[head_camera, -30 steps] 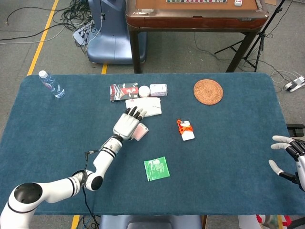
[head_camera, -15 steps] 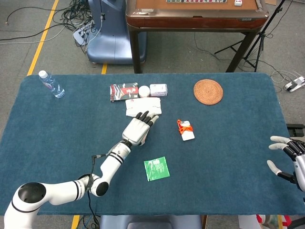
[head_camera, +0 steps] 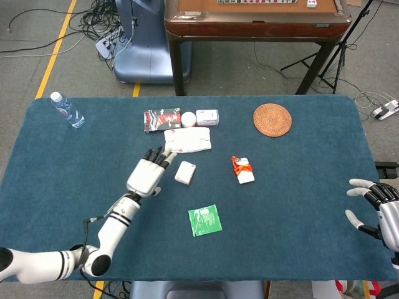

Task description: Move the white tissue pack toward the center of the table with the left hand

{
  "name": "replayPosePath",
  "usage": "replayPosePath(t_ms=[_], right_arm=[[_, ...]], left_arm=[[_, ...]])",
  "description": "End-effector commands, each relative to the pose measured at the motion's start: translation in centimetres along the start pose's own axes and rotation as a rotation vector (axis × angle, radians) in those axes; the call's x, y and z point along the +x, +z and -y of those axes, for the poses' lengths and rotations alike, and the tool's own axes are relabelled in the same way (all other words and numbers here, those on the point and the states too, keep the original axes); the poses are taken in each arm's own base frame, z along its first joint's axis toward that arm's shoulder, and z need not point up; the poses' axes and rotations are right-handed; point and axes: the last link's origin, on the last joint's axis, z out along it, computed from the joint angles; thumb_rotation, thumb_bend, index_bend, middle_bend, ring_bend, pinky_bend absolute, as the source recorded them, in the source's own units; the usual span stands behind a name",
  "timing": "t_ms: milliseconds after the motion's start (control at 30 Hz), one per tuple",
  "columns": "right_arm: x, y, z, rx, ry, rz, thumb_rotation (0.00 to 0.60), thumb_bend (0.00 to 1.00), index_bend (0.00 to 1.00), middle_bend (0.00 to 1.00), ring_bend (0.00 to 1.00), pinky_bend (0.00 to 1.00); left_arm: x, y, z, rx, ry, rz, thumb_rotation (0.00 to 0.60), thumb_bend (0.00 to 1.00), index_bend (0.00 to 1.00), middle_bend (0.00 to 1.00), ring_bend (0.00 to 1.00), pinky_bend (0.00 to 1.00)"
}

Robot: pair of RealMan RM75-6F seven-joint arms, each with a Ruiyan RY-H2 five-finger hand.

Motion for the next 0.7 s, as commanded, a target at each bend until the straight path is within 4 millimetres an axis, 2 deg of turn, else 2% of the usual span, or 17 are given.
replayPosePath(t_ms=[33, 167, 300, 400, 467, 700], right_arm=[[-0.2, 0.0, 0.1, -0.002, -0.007, 0.005, 0.600, 0.21, 0.43, 0.30, 0.26, 0.30], [-0.5, 0.1, 0.2, -0.007, -0.022, 0.011, 0.600, 0.21, 0.43, 0.30, 0.26, 0.30], [-0.8, 0.3, 0.1, -0.015, -0.042, 0.022, 0.600, 0.20, 0.43, 0.30, 0.26, 0.30], [-1.0, 0.5, 0.1, -0.022, -0.058, 0.033, 0.600, 0.19, 0.43, 0.29, 0.25, 0.30], [-1.3, 0.6, 0.0, -0.028, -0.077, 0.049, 0.600, 0.17, 0.43, 0.29, 0.24, 0.30], [-1.6, 0.8, 0.0, -0.049, -0.116, 0.079, 0.600, 0.13, 0.43, 0.27, 0.22, 0.30]], left_arm=[[0.3, -3.7, 4.0, 0.094, 0.049, 0.009, 0.600, 0.00, 0.00, 0.00, 0.00, 0.11], [0.8, -7.6, 7.9, 0.188, 0.063, 0.006, 0.600, 0.00, 0.00, 0.00, 0.00, 0.11], [0.7, -11.2, 10.5, 0.248, 0.040, 0.007, 0.600, 0.00, 0.00, 0.00, 0.00, 0.11], [0.5, -13.1, 11.6, 0.268, 0.039, 0.003, 0.600, 0.00, 0.00, 0.00, 0.00, 0.11], [0.2, -15.5, 12.9, 0.315, 0.031, 0.018, 0.600, 0.00, 0.00, 0.00, 0.00, 0.11], [-0.4, -20.0, 14.1, 0.410, -0.037, 0.011, 0.600, 0.00, 0.00, 0.00, 0.00, 0.11]])
